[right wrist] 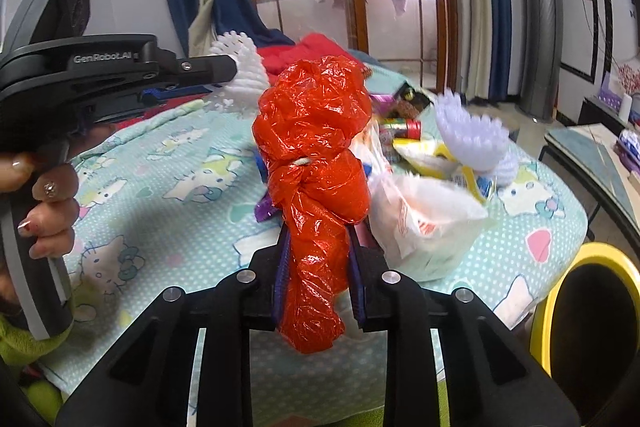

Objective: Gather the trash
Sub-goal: 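Grasp the white mesh foam sleeve with the left gripper while the right grasps the red bag, then carry the red bag and white mesh sleeve over the yellow bin with both grippers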

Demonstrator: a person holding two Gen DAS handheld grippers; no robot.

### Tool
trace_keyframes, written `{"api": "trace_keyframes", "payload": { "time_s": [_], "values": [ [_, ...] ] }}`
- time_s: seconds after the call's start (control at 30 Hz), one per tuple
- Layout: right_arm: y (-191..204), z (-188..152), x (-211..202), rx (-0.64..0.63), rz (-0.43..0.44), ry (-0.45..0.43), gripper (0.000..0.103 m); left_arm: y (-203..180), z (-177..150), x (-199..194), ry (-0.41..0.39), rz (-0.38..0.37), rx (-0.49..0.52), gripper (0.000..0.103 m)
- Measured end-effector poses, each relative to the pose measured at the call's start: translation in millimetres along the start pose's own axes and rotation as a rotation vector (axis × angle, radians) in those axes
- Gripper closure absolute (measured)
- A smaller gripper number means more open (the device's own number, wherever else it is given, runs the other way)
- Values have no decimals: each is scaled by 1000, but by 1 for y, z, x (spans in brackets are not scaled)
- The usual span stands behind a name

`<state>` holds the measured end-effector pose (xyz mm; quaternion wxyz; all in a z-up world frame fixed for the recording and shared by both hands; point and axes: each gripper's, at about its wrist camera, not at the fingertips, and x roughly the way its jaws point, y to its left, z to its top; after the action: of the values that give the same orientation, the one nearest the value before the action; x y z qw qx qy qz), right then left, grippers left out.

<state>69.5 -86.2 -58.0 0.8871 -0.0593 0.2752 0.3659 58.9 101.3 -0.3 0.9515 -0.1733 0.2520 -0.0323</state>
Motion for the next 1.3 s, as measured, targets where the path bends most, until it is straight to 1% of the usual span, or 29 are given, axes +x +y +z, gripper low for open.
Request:
{"api": "trace_keyframes", "payload": {
  "time_s": [0.17,0.4,0.6,0.9,1.3],
  "values": [
    [-1,8,-15,-14,-10,-49,79,-13,1,-9,-19,-23,32,96],
    [-12,19,-25,29,-15,-67,79,-29,0,-14,-28,-52,71,96],
    [-22,26,-35,61,-49,-96,79,-41,-2,-18,-33,-84,100,96],
    [-62,33,-60,115,-160,-148,79,-66,-7,-20,-35,-136,155,96],
    [-118,20,-87,198,-307,-161,79,-116,-19,-14,-22,-240,262,96]
  ]
}}
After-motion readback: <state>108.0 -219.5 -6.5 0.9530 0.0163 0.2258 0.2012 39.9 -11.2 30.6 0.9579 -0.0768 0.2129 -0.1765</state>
